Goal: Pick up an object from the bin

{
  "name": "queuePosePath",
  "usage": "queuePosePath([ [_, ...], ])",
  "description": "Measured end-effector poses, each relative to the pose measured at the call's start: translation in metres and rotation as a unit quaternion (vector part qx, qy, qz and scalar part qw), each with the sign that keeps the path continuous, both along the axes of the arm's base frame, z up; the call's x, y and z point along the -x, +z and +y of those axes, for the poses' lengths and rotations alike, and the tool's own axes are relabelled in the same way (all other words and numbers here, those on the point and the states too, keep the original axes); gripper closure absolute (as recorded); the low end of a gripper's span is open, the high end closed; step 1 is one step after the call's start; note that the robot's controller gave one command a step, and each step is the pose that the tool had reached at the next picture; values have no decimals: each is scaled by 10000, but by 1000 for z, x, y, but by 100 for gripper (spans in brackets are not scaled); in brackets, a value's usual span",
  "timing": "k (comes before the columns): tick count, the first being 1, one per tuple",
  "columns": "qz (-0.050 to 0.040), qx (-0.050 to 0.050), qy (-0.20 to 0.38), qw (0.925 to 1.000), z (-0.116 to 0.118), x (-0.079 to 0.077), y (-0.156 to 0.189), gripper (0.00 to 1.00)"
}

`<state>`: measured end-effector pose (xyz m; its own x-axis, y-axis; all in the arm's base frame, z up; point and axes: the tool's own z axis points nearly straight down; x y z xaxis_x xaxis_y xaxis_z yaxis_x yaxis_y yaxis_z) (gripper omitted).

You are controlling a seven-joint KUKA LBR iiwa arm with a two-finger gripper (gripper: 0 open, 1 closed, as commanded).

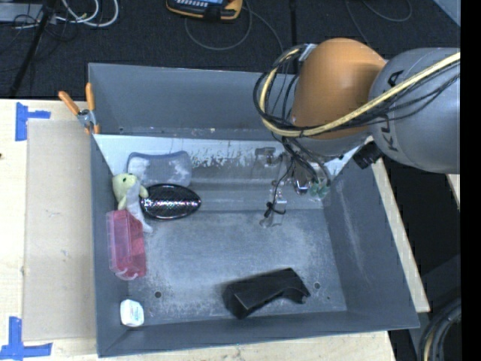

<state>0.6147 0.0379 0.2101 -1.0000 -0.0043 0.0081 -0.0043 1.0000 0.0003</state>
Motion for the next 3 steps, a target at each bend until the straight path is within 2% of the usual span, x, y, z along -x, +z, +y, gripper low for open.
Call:
queuePosePath([
  [1, -36, -2, -3, 10000, 0, -1, 5, 0],
  [2, 39, 3, 171, 9998, 12, 53, 41, 0],
  [3, -33, -9, 364, 9993, -9, 78, 64, 0],
])
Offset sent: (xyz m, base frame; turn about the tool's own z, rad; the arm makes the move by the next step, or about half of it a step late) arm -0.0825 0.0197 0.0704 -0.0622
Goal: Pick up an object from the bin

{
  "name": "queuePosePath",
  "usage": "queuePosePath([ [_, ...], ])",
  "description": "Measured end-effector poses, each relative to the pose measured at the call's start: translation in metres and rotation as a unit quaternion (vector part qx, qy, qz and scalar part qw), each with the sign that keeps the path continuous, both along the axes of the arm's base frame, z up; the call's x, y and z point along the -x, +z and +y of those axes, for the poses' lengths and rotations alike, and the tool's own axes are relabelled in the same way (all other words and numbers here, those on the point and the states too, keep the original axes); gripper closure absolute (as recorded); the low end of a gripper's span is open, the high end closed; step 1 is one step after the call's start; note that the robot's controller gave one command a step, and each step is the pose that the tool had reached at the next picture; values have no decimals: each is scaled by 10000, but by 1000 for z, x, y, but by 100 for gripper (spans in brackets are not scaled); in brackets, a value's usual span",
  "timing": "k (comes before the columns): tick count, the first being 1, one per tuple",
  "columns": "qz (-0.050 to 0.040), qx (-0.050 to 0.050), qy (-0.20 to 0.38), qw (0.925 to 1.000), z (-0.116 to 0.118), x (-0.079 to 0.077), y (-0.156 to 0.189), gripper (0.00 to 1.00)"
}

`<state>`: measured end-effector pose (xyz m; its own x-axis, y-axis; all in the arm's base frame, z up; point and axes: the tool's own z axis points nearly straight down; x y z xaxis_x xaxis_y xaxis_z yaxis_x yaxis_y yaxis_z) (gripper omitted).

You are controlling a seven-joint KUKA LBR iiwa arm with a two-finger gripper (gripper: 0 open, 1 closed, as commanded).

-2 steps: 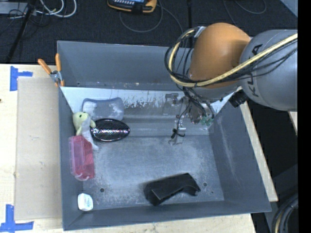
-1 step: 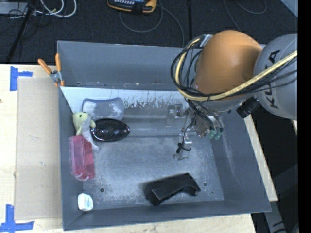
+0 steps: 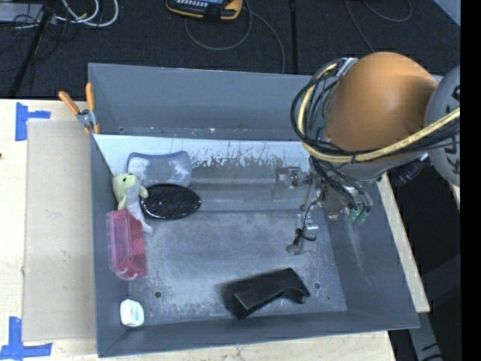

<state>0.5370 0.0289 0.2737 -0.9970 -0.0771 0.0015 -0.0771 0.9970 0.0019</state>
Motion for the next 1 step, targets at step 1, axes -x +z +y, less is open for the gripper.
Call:
queuePosePath([
  [1, 17, 11, 157, 9999, -12, 32, -44, 0],
])
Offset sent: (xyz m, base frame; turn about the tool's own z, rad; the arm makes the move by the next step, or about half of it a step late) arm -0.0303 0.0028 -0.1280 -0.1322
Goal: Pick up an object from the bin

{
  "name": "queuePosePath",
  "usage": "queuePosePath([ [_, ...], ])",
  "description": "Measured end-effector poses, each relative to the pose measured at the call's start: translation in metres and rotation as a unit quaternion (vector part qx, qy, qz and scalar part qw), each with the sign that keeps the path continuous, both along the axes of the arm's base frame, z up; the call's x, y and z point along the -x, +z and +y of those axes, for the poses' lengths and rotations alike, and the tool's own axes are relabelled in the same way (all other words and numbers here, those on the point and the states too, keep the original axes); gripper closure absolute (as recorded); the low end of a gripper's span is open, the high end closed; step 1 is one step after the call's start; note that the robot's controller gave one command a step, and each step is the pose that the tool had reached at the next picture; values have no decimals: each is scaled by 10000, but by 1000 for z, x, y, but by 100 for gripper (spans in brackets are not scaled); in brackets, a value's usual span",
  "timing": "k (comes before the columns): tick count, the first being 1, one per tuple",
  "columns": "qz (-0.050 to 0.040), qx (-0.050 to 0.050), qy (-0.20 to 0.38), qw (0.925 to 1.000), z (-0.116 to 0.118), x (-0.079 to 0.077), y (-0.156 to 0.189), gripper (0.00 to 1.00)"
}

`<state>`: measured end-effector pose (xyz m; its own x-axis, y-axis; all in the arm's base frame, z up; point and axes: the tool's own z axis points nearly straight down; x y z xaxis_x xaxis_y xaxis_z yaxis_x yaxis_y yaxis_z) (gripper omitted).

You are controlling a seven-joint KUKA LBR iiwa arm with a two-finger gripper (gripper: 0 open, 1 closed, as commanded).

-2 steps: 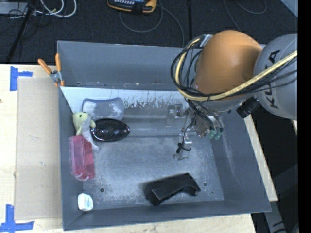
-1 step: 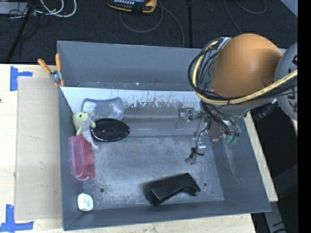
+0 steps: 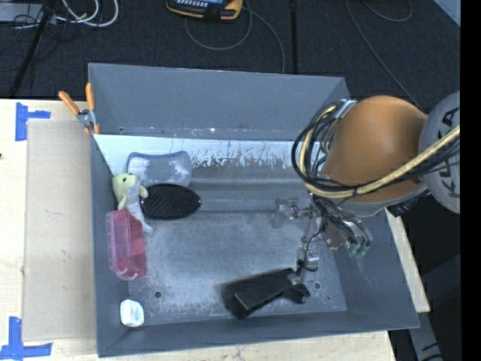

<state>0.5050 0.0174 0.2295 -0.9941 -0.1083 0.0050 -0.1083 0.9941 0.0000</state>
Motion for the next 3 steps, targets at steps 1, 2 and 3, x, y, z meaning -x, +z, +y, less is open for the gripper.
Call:
queuePosePath([
  [1, -16, -9, 361, 9993, 9, 1, -60, 0],
  [2, -8, -10, 1296, 9916, 15, 6, -115, 0],
  [3, -31, -13, 2152, 9766, 10, 16, -159, 100],
])
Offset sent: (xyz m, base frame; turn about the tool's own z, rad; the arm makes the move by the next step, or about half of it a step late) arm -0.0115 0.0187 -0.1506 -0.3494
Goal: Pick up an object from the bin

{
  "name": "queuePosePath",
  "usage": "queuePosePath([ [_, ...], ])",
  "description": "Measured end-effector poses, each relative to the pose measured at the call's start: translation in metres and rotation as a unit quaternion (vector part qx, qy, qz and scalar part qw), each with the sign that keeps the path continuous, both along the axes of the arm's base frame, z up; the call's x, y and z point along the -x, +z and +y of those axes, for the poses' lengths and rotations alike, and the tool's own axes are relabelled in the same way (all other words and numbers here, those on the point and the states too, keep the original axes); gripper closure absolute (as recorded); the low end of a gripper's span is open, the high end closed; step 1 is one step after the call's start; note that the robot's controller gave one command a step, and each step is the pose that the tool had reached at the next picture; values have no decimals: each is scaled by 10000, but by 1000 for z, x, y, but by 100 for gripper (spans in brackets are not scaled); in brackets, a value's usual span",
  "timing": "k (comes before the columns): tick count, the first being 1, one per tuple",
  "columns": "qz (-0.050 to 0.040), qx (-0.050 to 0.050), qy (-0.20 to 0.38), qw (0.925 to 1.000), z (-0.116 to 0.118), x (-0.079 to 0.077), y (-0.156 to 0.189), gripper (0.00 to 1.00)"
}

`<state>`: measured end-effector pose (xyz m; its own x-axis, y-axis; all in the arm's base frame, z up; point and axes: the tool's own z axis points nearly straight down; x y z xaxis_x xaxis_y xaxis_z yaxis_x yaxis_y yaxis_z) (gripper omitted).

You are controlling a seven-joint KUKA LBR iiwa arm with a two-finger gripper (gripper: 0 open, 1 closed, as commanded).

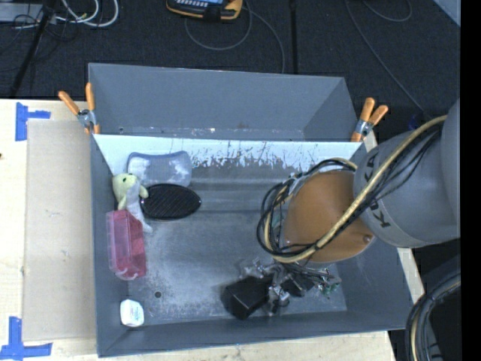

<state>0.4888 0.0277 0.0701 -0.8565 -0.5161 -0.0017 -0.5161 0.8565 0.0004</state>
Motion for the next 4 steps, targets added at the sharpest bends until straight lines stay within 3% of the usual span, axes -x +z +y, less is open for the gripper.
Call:
queuePosePath([
  [1, 0, -1, -3, 10000, 0, 0, 0, 100],
  [2, 26, -3, 121, 9999, 4, -1, 129, 100],
  [3, 29, -3, 115, 9999, 4, -1, 129, 100],
  [4, 81, -5, 144, 9999, 5, -6, 172, 100],
])
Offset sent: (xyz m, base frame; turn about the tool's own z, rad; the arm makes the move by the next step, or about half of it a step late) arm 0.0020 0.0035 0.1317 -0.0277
